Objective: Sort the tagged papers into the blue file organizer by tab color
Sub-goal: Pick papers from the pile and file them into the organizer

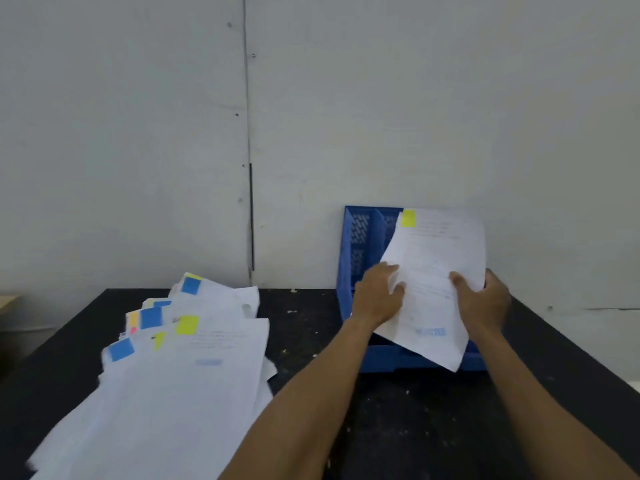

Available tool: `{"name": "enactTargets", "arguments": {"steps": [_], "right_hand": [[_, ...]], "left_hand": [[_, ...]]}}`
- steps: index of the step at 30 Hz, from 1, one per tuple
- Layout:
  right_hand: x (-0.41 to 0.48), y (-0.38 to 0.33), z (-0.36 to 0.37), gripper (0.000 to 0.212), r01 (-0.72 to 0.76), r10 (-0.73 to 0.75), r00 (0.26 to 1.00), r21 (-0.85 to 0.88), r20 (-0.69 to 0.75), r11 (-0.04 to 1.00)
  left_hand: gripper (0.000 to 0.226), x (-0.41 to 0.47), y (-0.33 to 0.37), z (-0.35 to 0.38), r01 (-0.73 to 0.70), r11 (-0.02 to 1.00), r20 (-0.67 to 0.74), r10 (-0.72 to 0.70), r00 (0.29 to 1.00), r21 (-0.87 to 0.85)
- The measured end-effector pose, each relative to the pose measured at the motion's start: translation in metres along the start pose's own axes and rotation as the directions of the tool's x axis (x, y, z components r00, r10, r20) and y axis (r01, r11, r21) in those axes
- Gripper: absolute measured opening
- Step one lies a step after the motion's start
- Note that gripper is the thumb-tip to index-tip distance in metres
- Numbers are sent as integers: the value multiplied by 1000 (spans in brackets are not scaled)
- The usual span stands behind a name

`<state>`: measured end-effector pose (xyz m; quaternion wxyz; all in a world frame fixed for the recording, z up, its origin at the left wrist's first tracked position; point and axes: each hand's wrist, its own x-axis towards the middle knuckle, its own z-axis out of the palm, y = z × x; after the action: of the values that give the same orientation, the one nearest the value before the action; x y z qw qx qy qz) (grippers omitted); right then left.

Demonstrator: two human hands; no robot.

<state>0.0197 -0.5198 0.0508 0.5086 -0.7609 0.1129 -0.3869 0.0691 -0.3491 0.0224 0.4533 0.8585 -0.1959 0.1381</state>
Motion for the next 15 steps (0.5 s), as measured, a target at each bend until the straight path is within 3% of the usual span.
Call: {"name": "enactTargets", "arguments": {"steps": [3, 6, 12, 15], "right_hand": [[21, -2, -19, 19, 36, -53, 984, -103, -173, 994], [43, 3, -34, 21, 111, -168, 941, -202, -294, 973], [67, 23, -42, 24, 305, -421, 832, -335, -362, 891], [73, 32, -41, 22, 388, -510, 794, -370, -330, 844]], "left_hand": [[57, 22, 28, 40, -19, 999, 184, 23, 983, -26], [65, 43, 58, 82, 49, 991, 321, -7, 947, -124], [74, 75, 93, 130, 196, 907, 365, -50, 929, -374], [98, 87, 100, 148, 204, 860, 385, -10, 923, -467]]}}
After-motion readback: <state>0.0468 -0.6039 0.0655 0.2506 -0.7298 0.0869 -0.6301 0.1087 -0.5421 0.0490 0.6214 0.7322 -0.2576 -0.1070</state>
